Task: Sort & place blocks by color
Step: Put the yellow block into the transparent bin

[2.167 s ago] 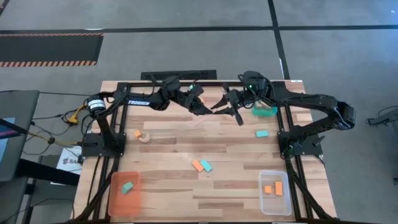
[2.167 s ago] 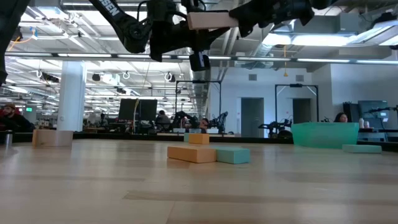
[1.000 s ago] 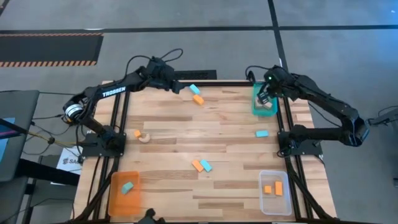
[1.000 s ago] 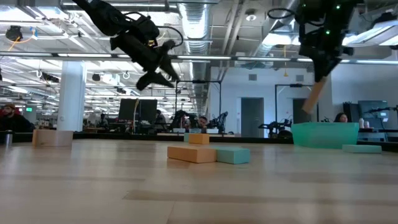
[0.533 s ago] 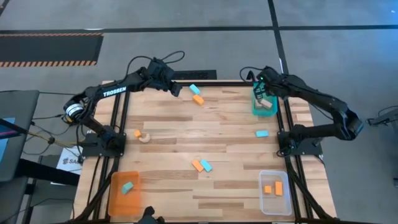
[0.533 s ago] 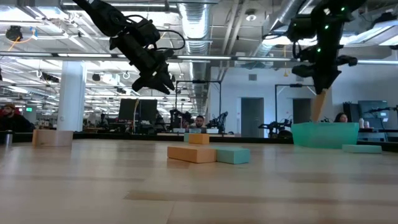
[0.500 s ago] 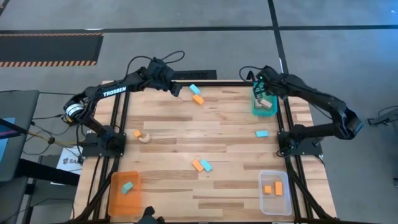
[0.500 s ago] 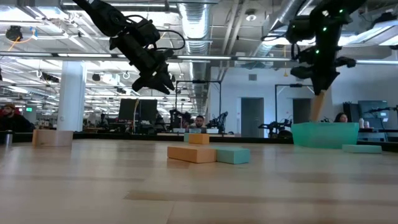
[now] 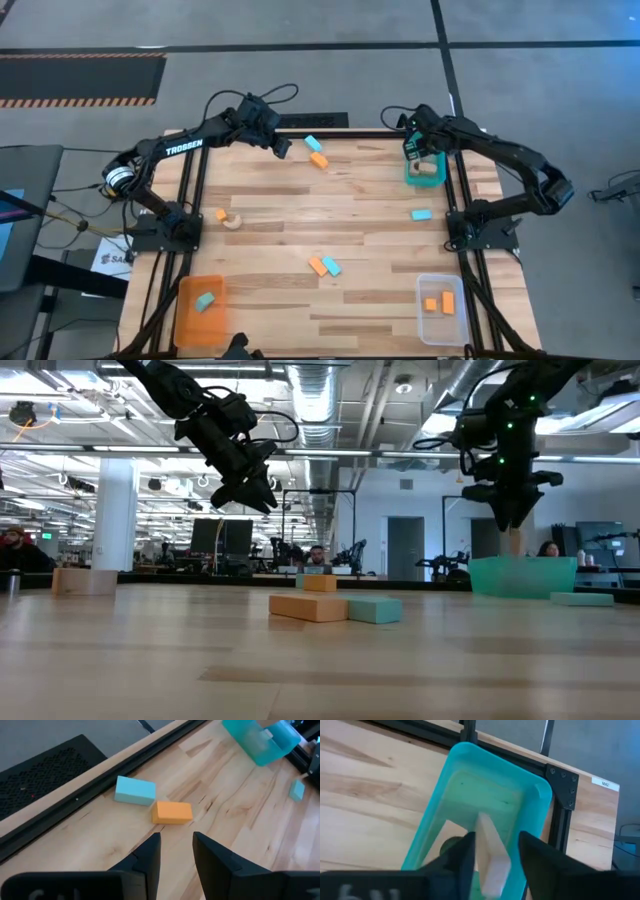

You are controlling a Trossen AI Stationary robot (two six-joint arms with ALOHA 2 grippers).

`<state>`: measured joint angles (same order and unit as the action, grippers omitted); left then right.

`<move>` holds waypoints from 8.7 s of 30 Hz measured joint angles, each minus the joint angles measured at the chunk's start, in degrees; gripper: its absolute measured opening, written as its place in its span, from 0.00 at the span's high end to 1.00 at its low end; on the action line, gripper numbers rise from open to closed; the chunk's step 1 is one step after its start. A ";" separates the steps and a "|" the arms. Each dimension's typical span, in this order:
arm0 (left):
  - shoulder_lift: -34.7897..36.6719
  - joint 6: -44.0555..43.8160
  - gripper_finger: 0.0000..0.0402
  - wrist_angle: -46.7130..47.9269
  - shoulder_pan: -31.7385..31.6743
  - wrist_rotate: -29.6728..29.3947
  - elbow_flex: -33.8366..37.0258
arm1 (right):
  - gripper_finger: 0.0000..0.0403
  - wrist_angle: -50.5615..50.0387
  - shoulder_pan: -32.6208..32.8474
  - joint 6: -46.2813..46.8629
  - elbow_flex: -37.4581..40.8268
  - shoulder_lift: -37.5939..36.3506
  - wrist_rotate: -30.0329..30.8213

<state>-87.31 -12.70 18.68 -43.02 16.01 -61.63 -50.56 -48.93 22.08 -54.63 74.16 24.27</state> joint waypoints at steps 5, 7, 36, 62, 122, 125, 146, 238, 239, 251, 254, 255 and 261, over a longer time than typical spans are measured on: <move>0.00 0.06 0.75 0.01 0.01 0.00 0.00 | 0.40 -0.63 0.02 -0.01 -0.42 -1.74 -1.81; 0.00 0.06 0.75 -0.01 0.02 0.11 0.00 | 0.36 -0.85 0.04 0.05 -1.13 -2.85 -3.78; -0.04 15.83 0.69 4.97 13.47 0.89 0.00 | 0.35 9.97 12.83 -9.12 -4.55 -8.17 -24.51; 2.43 -9.79 0.53 49.43 27.45 -9.97 7.68 | 0.35 14.38 15.41 -12.08 -2.84 -6.21 -30.44; 15.80 -64.21 0.63 27.98 15.34 -17.58 32.59 | 0.35 16.76 15.04 -15.23 -2.82 -6.21 -30.46; 15.85 -62.98 0.74 28.29 15.33 -17.69 32.58 | 0.35 16.76 15.04 -15.23 -2.82 -6.21 -30.46; 13.87 -59.62 0.75 -35.34 14.29 -2.85 24.66 | 0.35 25.28 19.92 -17.32 -2.78 -6.21 -34.57; -8.37 -20.86 0.45 -29.15 6.99 11.89 -0.61 | 0.17 26.52 80.99 67.20 27.78 -9.80 -66.22; -8.37 -20.86 0.45 -28.77 6.99 11.77 -0.61 | 0.14 26.48 80.61 66.36 27.78 -9.80 -66.40; -8.37 -17.29 0.45 -20.57 9.17 11.75 -0.61 | 0.12 20.41 70.76 54.22 21.44 -18.84 -59.55; -8.37 -14.32 0.45 -15.26 10.88 10.56 -0.61 | 0.14 18.36 65.79 48.10 19.57 -21.76 -54.42; -8.37 -13.17 0.45 -13.18 11.68 9.31 -0.61 | 0.14 17.83 63.89 45.48 19.03 -22.62 -52.69; -8.37 -7.86 0.45 0.25 16.75 -5.67 -0.59 | 0.14 17.72 51.45 30.30 16.50 -24.03 -44.50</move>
<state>-95.68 -20.56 18.93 -26.27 10.34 -62.22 -32.84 2.52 52.38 -38.13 50.13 -20.23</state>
